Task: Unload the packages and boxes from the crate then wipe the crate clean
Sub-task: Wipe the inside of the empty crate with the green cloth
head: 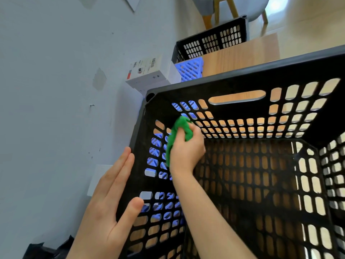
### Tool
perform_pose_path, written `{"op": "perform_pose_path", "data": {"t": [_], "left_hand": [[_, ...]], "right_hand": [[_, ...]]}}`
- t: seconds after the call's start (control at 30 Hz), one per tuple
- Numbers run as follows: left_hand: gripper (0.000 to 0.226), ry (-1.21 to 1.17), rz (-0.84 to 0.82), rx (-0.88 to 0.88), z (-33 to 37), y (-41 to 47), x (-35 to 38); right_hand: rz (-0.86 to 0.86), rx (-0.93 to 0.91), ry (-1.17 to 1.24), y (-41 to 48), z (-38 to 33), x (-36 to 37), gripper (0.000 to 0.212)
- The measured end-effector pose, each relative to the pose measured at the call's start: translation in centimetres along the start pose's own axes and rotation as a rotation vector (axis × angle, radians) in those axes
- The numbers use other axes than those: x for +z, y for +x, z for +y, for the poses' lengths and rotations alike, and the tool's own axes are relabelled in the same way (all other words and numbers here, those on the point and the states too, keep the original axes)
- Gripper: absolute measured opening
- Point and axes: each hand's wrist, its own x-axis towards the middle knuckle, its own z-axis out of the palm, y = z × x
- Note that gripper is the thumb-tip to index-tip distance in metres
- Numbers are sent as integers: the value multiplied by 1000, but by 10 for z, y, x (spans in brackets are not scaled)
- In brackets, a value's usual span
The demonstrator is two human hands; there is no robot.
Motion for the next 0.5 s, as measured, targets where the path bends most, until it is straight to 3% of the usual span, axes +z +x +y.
{"op": "perform_pose_path", "data": {"t": [0.13,0.23,0.3,0.43,0.5], "left_hand": [[65,13,9,-4,0,-1,2],[67,14,3,8,0,-1,1],[67,12,-6,12,0,-1,0],[66,51,-21,13,-2,-1,0],[66,74,8,28,-2,2,-1]], "right_hand": [[-6,-465,134,-25,-36,13,18],[-13,-594,-7,-15,-10,11,24],[-14,-474,-117,-4,23,3,25],[-22,13,-269,25,67,-15,23],[-51,95,-339,33,69,-18,22]]}}
